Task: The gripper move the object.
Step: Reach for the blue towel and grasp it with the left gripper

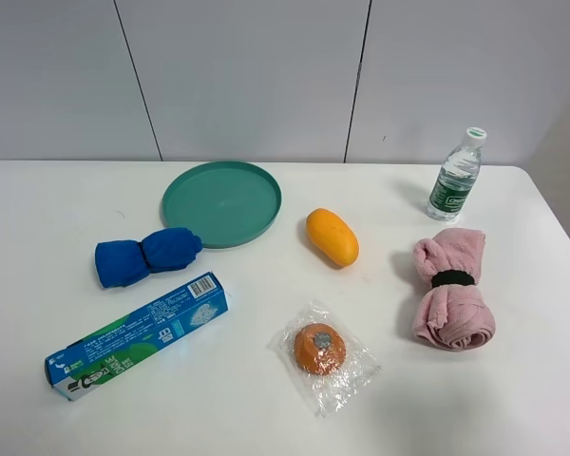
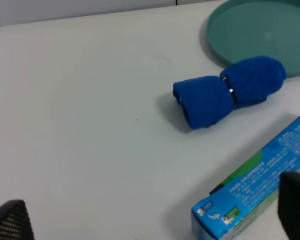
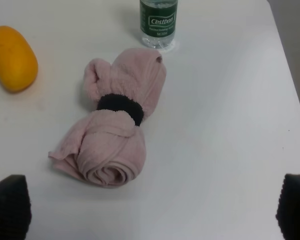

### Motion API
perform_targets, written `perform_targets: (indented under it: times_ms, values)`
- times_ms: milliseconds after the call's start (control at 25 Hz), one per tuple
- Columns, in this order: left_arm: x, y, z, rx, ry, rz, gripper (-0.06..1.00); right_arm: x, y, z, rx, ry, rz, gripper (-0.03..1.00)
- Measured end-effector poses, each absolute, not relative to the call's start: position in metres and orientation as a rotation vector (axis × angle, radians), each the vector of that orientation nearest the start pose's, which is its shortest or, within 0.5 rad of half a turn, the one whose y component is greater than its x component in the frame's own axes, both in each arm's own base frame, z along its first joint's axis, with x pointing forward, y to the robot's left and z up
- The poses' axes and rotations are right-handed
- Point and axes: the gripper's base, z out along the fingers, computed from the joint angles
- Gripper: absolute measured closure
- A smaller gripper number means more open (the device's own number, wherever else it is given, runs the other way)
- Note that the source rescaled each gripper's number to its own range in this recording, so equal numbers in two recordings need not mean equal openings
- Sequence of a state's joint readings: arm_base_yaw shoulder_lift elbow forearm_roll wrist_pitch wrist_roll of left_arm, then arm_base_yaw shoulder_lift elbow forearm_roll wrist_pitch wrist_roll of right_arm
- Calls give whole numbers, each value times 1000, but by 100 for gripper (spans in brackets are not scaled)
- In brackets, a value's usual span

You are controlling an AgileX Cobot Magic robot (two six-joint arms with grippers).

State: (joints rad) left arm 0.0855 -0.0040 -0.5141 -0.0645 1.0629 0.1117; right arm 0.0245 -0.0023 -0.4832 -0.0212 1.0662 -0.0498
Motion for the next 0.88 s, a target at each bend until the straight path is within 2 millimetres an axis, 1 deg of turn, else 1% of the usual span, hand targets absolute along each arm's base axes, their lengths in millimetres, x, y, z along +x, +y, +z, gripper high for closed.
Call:
perform_targets:
  times_ms: [80,280,400,640,760,880]
  values:
    - [-10,-6,288,31,1997,50,-6,-4,-2,272,-76,2063,-41,-3]
    - [-21,-7,319,27,1834,62,-6,-4,-2,272,-76,2063,-41,-3]
    - [-24,-7,331,26,1773,67,-6,-4,-2,272,-76,2063,-41,-3]
    - [-18,-6,339,22,1742,68,-6,-4,-2,272,-76,2063,-41,-3]
    - [-9,-5,342,20,1750,66,-6,-4,-2,272,-76,2063,-41,-3]
    - [4,-4,345,16,1773,62,-6,-4,-2,272,-76,2063,-41,-3]
